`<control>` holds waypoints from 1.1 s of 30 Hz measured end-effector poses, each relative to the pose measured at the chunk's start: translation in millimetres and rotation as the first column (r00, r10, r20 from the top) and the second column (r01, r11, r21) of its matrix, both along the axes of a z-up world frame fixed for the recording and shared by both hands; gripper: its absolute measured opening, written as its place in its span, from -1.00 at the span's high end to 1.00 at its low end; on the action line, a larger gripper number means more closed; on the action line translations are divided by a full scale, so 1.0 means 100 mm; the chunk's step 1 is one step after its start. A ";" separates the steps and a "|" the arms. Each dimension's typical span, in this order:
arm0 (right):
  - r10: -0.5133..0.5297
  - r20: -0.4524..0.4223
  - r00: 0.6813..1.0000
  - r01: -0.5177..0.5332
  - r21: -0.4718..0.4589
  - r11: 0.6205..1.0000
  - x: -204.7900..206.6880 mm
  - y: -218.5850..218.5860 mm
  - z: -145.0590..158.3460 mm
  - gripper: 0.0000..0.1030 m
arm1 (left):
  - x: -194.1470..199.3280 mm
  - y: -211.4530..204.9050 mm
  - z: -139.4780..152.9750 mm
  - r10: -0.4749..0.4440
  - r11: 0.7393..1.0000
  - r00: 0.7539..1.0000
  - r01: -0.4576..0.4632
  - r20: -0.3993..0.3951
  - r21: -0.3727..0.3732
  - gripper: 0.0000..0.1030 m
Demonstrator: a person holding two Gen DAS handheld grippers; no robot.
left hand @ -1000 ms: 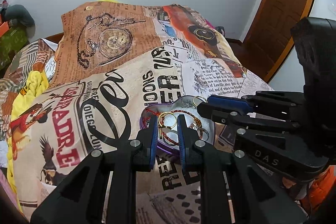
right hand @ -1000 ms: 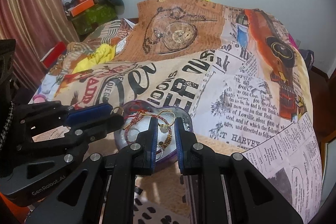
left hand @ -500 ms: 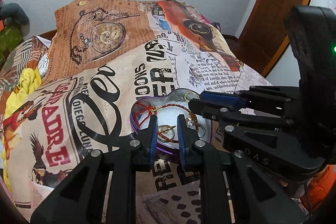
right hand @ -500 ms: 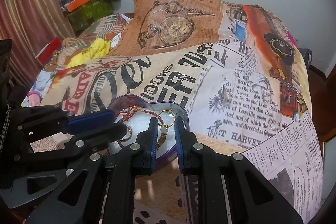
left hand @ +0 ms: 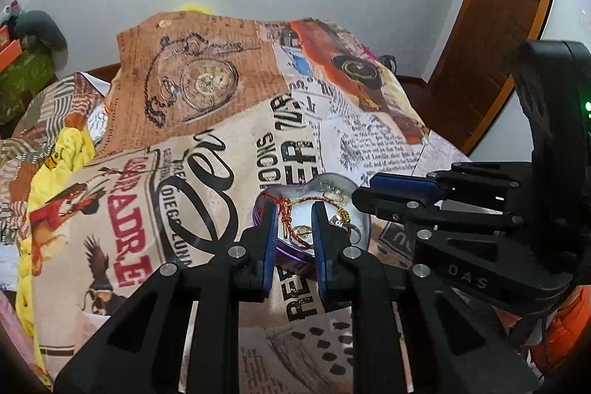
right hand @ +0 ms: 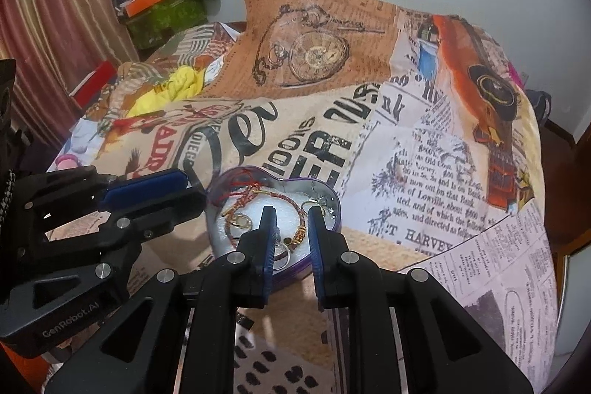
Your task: Organize jewelry
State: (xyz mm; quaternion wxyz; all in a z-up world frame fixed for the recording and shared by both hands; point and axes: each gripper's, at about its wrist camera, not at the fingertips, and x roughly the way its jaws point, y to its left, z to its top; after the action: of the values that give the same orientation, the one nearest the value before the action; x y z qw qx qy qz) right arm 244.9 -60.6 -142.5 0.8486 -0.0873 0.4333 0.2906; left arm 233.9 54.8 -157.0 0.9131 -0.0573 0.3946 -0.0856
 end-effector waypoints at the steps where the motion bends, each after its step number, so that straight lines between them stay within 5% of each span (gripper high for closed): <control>1: 0.000 0.008 1.000 0.000 0.002 1.000 -0.02 -0.01 0.04 0.70 | -0.03 0.01 0.05 0.004 1.000 1.000 -0.004 0.009 -0.001 0.67; 10: -0.040 0.155 0.987 0.030 0.068 0.997 -0.41 -0.22 0.68 0.69 | -0.43 0.00 0.70 0.055 0.998 0.987 -0.056 0.151 0.003 0.67; 15: -0.079 0.288 0.954 0.040 0.139 0.989 -0.81 -0.40 1.16 0.69 | -0.80 -0.08 1.14 0.077 0.996 0.957 -0.088 0.281 0.026 0.67; 22: -0.184 0.463 0.867 0.055 0.278 0.959 -1.49 -0.68 1.71 0.69 | -1.52 -0.23 1.67 0.112 0.991 0.873 -0.136 0.476 0.017 0.38; 27: -0.235 0.532 0.814 0.051 0.337 0.940 -1.88 -0.80 1.88 0.69 | -2.01 -0.37 1.86 0.127 0.982 0.794 -0.185 0.594 0.038 -0.24; 28: -0.234 0.537 0.810 0.049 0.335 0.941 -1.93 -0.80 1.89 0.64 | -2.07 -0.38 1.87 0.129 0.980 0.786 -0.195 0.605 0.044 -0.30; 30: -0.245 0.543 0.803 0.056 0.341 0.938 -1.99 -0.81 1.89 0.21 | -2.16 -0.42 1.89 0.136 0.975 0.774 -0.214 0.619 0.053 -0.57; 32: -0.277 0.554 0.785 0.071 0.363 0.929 -2.06 -0.84 1.88 -0.51 | -2.23 -0.42 1.89 0.143 0.974 0.767 -0.221 0.626 0.047 -0.76; 33: -0.293 0.560 0.775 0.080 0.372 0.925 -2.08 -0.85 1.87 -0.61 | -2.26 -0.41 1.89 0.149 0.974 0.764 -0.224 0.628 0.041 -0.81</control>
State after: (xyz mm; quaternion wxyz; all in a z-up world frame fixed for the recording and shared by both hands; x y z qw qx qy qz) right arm 37.0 -145.2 44.3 0.9693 0.0105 0.0905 0.2283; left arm 8.2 13.4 31.9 0.9974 -0.0128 0.0689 0.0144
